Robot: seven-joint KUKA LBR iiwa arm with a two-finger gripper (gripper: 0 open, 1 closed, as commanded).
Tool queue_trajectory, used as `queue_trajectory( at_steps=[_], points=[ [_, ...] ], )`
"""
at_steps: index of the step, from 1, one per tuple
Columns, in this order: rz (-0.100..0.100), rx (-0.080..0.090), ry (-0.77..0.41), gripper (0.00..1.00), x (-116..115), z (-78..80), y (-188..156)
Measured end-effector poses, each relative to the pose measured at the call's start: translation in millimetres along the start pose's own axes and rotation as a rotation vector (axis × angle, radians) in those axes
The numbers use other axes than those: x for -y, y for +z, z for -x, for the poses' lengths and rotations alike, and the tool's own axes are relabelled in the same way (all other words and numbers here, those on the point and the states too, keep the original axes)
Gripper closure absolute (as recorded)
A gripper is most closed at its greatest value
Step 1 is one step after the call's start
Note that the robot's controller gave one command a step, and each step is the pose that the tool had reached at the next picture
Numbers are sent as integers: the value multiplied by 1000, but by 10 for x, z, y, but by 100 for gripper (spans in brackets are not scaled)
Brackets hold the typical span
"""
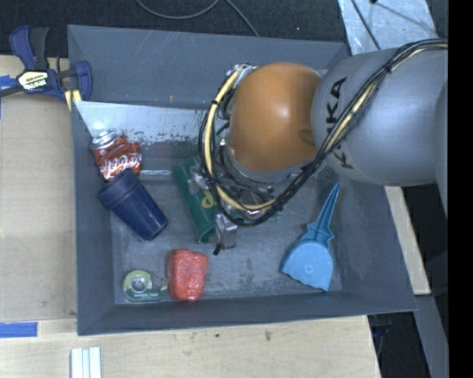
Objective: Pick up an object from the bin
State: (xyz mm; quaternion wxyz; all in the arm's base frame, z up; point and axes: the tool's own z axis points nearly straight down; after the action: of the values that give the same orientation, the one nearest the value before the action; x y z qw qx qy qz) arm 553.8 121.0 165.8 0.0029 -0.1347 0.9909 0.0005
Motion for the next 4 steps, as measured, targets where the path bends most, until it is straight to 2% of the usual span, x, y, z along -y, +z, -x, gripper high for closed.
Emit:
queue_trajectory(
  at_steps=[1, 2, 3, 4],
  points=[
    [2, -12, 27, 0, 190, -130, -339],
    [-2, 13, 9, 0, 375, -300, -532],
    [-2, 0, -90, 0, 236, -40, -26],
    [1, 7, -65, 0, 79, 84, 221]
  ],
)
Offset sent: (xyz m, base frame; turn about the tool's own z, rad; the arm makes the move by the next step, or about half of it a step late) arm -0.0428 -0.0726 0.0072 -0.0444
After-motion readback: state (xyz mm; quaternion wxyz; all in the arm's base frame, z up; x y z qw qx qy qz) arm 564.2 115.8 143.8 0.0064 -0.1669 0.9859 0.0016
